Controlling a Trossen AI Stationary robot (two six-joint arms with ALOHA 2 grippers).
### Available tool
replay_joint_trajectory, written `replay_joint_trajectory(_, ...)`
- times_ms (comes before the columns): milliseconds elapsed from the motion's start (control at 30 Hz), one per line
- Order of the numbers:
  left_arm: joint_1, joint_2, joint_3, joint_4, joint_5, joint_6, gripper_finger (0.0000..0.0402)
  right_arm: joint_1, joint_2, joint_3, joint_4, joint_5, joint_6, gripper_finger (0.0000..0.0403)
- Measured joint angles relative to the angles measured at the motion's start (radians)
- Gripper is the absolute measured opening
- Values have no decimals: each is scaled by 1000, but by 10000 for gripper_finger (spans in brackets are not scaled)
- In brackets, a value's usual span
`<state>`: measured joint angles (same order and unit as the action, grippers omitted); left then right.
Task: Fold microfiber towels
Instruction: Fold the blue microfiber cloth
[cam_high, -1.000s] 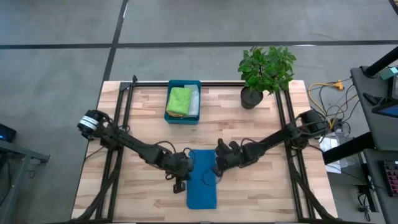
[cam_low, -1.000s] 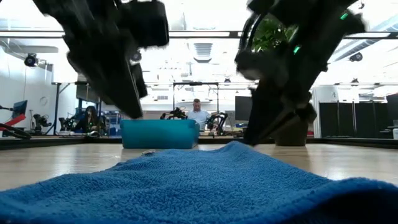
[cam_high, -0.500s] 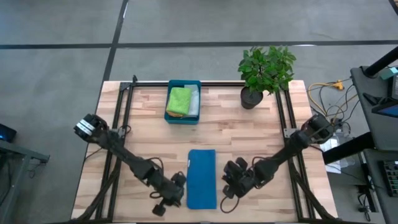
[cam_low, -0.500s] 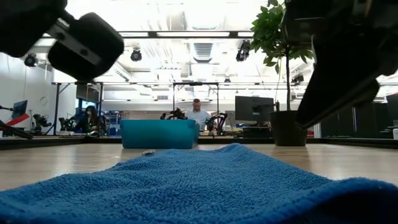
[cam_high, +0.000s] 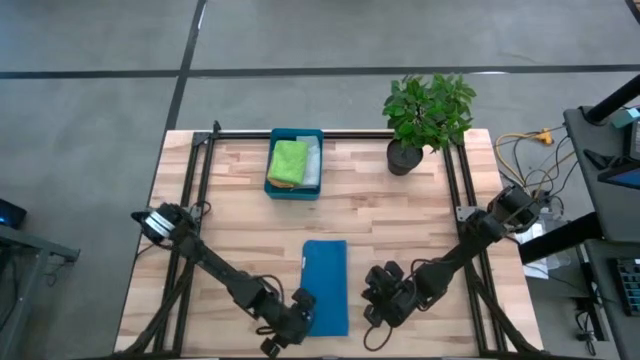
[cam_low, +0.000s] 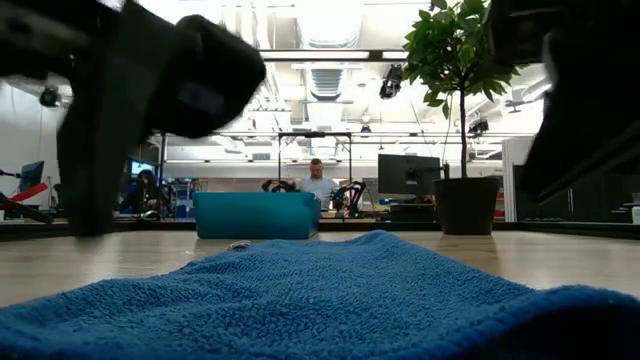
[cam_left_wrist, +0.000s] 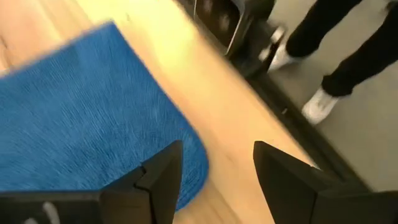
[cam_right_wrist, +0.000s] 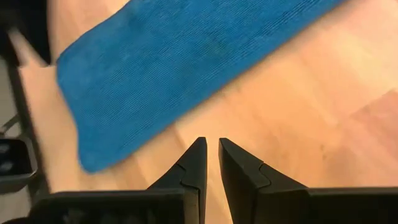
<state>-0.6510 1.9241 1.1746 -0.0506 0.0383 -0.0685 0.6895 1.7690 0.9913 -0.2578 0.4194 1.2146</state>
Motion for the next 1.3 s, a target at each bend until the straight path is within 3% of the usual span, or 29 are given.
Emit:
replay_joint_trajectory(367, -2, 161, 123, -152, -79, -111, 170, 72, -28, 1, 2, -3, 50, 38)
replay_joint_trajectory(467, -4, 176, 126, -223, -127, -202, 126, 92, -28, 1, 5, -3, 72, 38)
replay_joint_trajectory(633, -1, 174, 117, -251, -132, -301, 20, 120, -28, 1, 10, -3, 88, 38)
replay_joint_trajectory(733, -1, 148, 116, -214, -133, -295, 10, 129, -28, 5, 21, -1, 77, 38)
replay_joint_trajectory(867, -1, 107, 124, -185, -156, -285, 3, 131, -27, 11, 151, 1, -59, 38)
replay_joint_trajectory(1067, 2, 63, 124, -141, -147, -264, 1, 119, 15, 12, 437, 0, -385, 38)
replay_joint_trajectory(1300, 2, 61, 124, -131, -136, -292, 0, 104, 70, 13, 471, -111, -688, 54)
